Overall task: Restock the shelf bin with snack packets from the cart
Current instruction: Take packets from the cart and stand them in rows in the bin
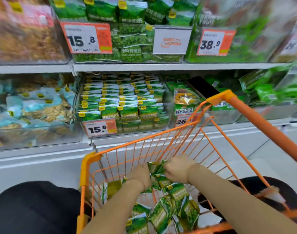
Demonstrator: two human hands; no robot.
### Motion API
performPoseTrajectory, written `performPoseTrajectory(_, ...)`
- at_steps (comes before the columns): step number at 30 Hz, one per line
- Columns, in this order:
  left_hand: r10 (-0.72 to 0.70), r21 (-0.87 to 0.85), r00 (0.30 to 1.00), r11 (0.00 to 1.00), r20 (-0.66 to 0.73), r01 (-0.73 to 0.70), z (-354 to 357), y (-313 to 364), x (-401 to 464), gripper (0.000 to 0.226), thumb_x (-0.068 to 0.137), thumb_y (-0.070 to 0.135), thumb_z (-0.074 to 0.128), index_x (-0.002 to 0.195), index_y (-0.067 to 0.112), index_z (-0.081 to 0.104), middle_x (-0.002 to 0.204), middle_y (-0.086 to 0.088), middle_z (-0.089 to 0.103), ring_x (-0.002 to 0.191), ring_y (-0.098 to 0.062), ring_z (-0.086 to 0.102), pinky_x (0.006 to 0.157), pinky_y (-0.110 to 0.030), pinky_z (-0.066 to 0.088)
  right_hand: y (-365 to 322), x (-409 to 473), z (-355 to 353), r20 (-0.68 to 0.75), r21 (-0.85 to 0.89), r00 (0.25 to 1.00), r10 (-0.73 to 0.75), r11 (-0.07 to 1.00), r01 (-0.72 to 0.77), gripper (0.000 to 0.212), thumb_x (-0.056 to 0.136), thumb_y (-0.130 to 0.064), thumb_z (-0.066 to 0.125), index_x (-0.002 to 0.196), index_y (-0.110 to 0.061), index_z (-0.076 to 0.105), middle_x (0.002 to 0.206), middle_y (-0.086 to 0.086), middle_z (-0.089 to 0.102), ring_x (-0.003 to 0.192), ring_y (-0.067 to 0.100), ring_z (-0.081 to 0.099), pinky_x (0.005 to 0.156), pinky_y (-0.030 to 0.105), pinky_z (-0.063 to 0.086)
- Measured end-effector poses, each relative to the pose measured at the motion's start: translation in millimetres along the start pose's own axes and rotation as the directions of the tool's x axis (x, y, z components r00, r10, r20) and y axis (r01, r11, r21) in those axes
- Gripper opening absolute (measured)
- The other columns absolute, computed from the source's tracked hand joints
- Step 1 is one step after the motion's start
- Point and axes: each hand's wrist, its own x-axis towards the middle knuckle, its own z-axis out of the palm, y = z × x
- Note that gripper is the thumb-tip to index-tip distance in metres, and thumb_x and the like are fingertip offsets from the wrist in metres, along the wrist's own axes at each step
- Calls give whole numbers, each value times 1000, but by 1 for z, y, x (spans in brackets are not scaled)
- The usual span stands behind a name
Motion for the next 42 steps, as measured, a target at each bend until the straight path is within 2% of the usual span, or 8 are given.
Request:
performPoseTrajectory(4,25,-63,1000,998,10,-25,4,-5,2,74,89,42,59,146,17,20,121,-11,55,98,-26,58,83,-37,50,6,16,35,357,96,918,175,970,-222,31,96,-38,47,98,-9,55,87,7,56,73,20,51,58,33,40)
performPoseTrajectory(8,66,-210,991,977,118,-40,9,-14,1,92,90,37,59,151,29,-8,132,-10,56,86,-22,62,73,-33,50,-4,24,41,368,80,919,139,980,-180,42,95,-31,51,130,-9,44,74,4,47,66,20,48,53,31,40)
performPoseTrajectory(14,36,-430,999,902,-33,-47,10,-23,4,49,91,18,51,139,26,44,136,-1,55,103,-25,63,78,-30,51,-12,33,54,391,-83,915,99,994,-72,32,93,-22,57,120,-5,57,124,17,50,108,32,50,75,38,40)
performPoseTrajectory(18,139,-187,978,968,-154,-167,16,-15,-3,25,96,28,47,114,29,65,110,1,68,99,-18,62,80,-27,49,-14,36,59,422,-16,904,68,998,-68,35,88,-28,65,114,-5,62,122,16,53,109,32,51,77,40,43)
performPoseTrajectory(24,12,-114,999,993,-45,-17,22,-17,0,32,96,41,39,91,17,60,81,-5,58,79,-23,58,65,-28,47,0,24,60,322,419,943,82,881,-219,45,84,-27,71,123,-9,59,124,7,58,110,26,56,86,34,47)
performPoseTrajectory(32,-125,-241,987,966,-102,98,30,-5,0,34,97,36,41,114,10,53,102,-9,66,97,-26,63,70,-30,46,-6,31,57,176,712,977,122,670,-212,20,82,-25,73,73,-28,55,92,-9,56,95,17,56,82,29,46)
performPoseTrajectory(38,55,10,992,998,-113,-54,36,-9,-1,50,90,13,50,138,22,40,127,-9,49,112,-28,52,84,-37,50,-6,28,56,49,712,986,160,687,-147,10,82,-24,72,88,-21,65,148,-4,39,133,16,39,100,29,39)
performPoseTrajectory(42,92,-101,944,986,-318,-130,30,-18,1,22,99,20,42,103,17,64,98,-4,65,93,-25,62,72,-31,49,-5,29,55,38,739,984,172,658,-144,15,82,-27,72,78,-27,58,145,-4,44,130,15,44,99,29,42)
